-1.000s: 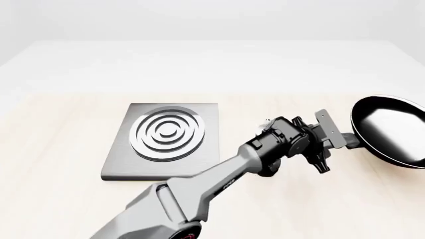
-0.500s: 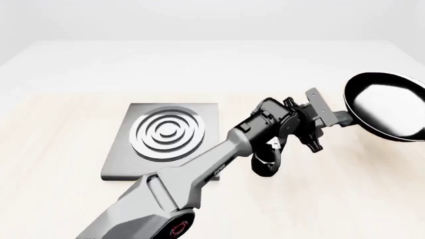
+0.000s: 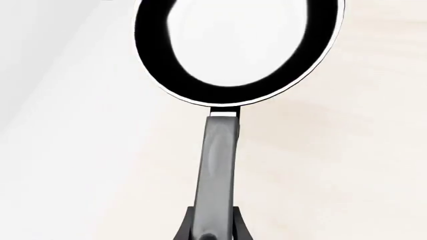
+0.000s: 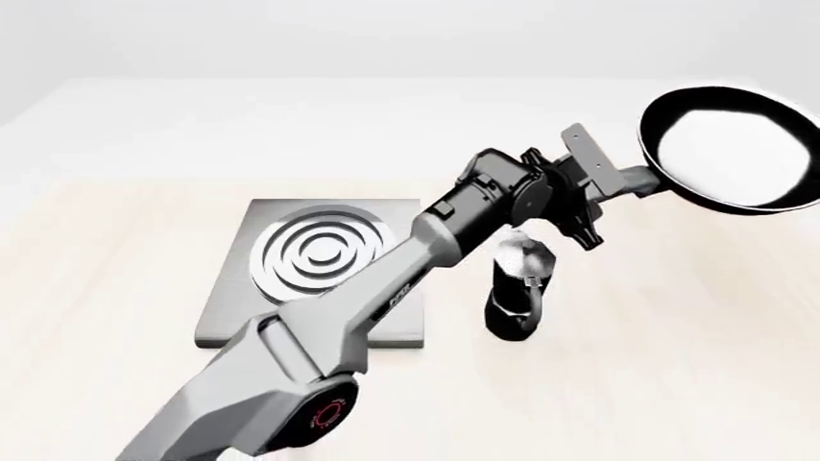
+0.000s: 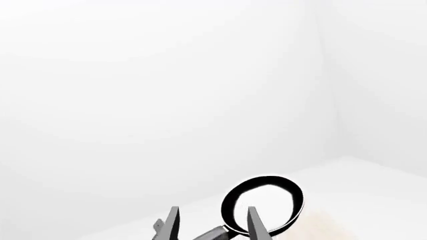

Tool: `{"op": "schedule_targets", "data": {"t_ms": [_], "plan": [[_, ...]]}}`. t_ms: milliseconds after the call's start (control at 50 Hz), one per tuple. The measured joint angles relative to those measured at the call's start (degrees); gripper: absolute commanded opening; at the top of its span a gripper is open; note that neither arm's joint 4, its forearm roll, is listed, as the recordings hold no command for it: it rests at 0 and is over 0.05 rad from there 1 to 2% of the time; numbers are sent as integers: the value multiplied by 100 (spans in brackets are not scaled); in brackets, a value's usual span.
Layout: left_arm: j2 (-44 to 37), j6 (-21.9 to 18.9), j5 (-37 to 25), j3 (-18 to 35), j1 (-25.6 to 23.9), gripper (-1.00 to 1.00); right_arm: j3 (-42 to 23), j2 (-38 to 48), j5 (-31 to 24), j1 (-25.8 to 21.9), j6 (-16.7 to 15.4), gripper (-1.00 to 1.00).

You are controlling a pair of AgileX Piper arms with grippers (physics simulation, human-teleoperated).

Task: Put the frying pan on the stove.

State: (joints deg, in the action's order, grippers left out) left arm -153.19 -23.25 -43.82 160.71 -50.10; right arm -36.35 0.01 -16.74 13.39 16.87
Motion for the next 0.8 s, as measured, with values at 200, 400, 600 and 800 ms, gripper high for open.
{"op": "schedule_targets", "data": {"t_ms": [200,400,600,800], "plan": [[233,55,76,-120,123,-100,-43,0,-40,-9,-6,100],[1221,90,1025,-1960,234,-100,-120,0,-118,-17,-22,100],[2145,118,1876,-3698,381,-100,-168,-1,-171,-29,-47,100],[2924,125,2472,-4999,559,-100,-159,-1,-167,-35,-66,100]]}}
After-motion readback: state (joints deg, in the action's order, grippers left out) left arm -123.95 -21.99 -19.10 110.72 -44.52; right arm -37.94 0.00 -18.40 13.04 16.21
